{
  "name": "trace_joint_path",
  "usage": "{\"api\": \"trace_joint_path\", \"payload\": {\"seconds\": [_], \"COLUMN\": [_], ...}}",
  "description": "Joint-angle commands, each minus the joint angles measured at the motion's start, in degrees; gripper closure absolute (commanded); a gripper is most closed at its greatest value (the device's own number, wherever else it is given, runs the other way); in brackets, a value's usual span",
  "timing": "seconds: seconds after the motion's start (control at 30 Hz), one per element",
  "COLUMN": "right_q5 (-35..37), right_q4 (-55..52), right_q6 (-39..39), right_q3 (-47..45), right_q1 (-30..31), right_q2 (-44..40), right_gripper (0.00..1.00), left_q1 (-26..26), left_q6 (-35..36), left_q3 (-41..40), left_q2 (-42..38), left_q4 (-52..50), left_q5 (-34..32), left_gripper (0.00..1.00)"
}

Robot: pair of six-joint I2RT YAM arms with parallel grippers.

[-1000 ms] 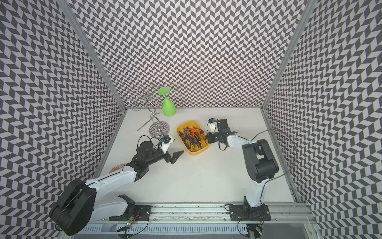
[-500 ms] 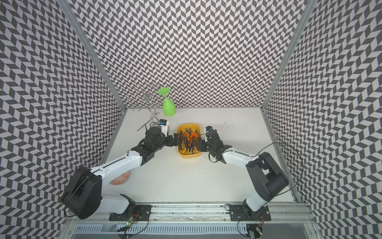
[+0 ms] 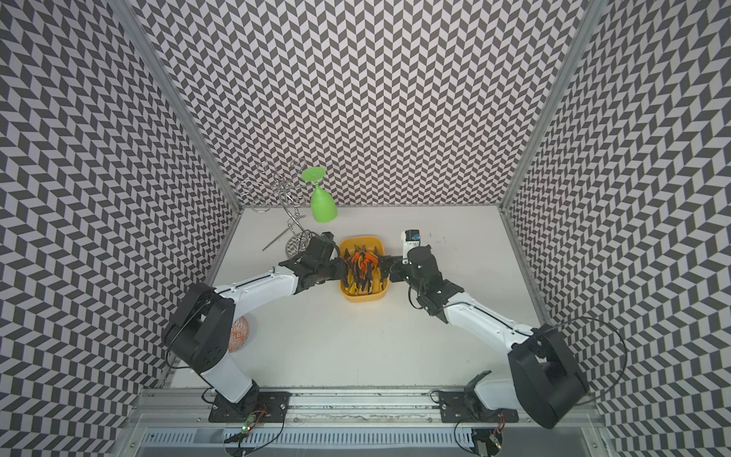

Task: Take the pliers out of the storage box
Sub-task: Adjust the storage box at the center of the board.

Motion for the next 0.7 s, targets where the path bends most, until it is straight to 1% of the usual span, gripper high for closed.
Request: {"api": "trace_joint_path", "payload": {"seconds": [0.0,0.07,0.1,0.2,0.3,0.37,0.53,0.67], "right_q5": [1.82,1.90,2.20,2.57,2.08,1.72,1.02,0.53], "right_q4": [0.79,0.83,0.55,-0.02,0.04,0.11,1.20,3.73], "right_q6": [-1.46,-1.96,-2.19,-2.51,-2.69,-2.86,-2.32,-1.58], "right_q3": [-0.17,-0.26,-0.26,-0.33,-0.35,-0.26,-0.39,-1.05], "right_q1": [-0.15,-0.15,-0.15,-0.41,-0.59,-0.67,-1.02,-1.20], "right_q2": [-2.54,-3.02,-3.09,-3.31,-3.40,-3.34,-2.95,-3.10], "right_gripper": [0.08,0.08,0.08,0.08,0.09,0.09,0.09,0.09], "left_q1": [-0.42,-0.42,-0.42,-0.42,-0.45,-0.42,-0.42,-0.42], "left_q6": [-0.85,-1.02,-1.04,-0.70,-0.63,-0.56,-0.25,-1.68], "left_q3": [2.69,2.99,3.18,4.05,5.27,6.57,12.31,15.71], "left_q2": [2.23,3.41,3.98,5.40,6.59,7.39,11.92,14.79], "left_q4": [-4.09,-4.03,-3.90,-3.63,-3.11,-2.81,-2.88,-1.92], "left_q5": [-1.86,-2.61,-2.73,-2.39,-2.08,-2.45,-2.12,-0.95], "left_gripper": [0.66,0.68,0.72,0.88,0.94,0.97,0.99,1.00]}}
